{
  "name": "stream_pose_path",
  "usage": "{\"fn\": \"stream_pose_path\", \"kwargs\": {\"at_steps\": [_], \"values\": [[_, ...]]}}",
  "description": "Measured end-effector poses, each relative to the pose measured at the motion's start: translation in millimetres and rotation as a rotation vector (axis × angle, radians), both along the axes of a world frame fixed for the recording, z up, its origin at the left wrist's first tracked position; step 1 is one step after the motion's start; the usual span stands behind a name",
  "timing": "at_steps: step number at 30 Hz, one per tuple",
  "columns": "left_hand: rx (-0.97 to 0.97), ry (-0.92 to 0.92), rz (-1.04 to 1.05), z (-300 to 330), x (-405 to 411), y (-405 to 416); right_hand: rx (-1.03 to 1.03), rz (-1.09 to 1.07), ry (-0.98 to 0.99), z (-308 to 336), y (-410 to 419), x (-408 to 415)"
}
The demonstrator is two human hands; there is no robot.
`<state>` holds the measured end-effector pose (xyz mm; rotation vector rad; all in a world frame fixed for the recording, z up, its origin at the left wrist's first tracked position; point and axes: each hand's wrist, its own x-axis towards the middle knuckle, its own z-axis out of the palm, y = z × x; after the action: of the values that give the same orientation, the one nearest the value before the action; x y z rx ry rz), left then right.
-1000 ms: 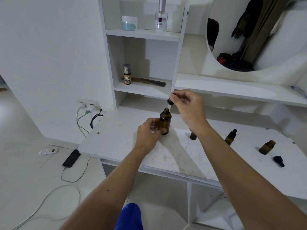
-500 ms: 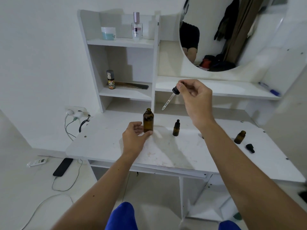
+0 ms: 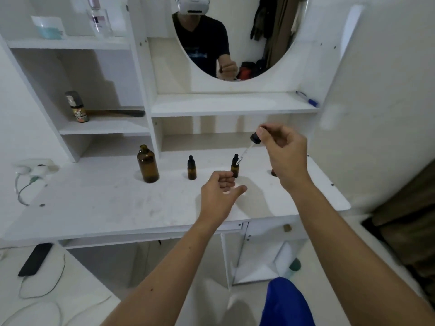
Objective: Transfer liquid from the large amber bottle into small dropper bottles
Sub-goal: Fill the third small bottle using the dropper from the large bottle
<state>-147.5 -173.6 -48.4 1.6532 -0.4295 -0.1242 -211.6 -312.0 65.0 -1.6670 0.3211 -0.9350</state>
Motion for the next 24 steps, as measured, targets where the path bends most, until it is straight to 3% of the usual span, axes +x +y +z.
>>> {"fn": "stream_pose_path", "kwargs": {"at_steps": [6,12,24], "values": [[0.007,-0.012,-0.149,0,-9,-67,0.004,-0.143,0.016,-12,-63,-33],[0.016,-0.025,-0.142,-3,3,-112,0.013,-0.17,0.003,-19,-92,-34],[0.068,-0.082,-0.163,-6,22,-136,-0.075,-0.162,0.007,-29,-106,-15]]}}
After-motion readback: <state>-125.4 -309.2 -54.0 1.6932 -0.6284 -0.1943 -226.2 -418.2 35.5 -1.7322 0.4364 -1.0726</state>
